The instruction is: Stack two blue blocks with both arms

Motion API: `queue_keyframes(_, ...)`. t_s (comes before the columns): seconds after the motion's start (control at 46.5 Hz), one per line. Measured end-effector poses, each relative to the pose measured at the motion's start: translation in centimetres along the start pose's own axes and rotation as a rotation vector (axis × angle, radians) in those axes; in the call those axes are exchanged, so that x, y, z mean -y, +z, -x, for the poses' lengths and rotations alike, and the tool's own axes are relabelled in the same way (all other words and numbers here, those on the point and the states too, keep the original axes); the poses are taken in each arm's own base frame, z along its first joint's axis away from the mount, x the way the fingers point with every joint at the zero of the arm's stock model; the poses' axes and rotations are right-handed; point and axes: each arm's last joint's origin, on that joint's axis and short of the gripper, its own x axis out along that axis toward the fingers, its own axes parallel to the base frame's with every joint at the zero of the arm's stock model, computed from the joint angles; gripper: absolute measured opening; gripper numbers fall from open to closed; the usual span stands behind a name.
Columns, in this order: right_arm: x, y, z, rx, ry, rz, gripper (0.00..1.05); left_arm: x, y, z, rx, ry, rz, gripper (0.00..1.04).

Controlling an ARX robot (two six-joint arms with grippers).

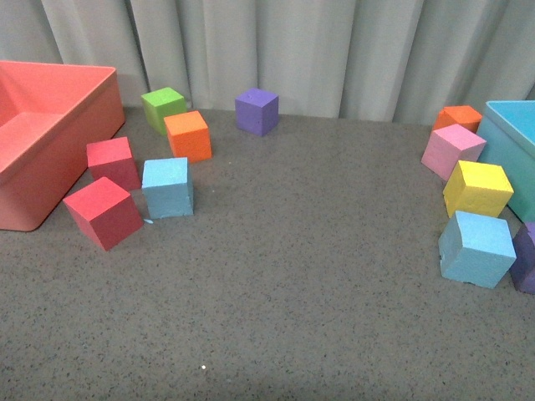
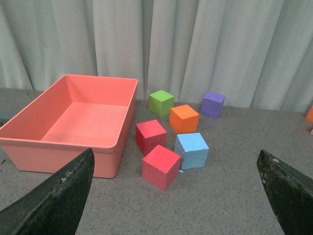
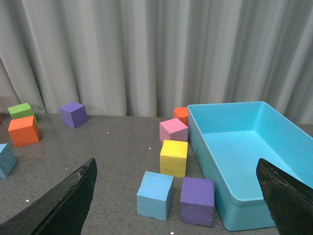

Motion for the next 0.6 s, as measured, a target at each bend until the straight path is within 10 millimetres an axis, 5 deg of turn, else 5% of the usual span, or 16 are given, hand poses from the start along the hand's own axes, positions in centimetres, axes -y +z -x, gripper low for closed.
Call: queue_keyframes(0.602,0.00,0.00,0.00,0.000,0.000,0.000,0.95,0.00,0.00,0.00,0.000,0.000,0.000,0.98)
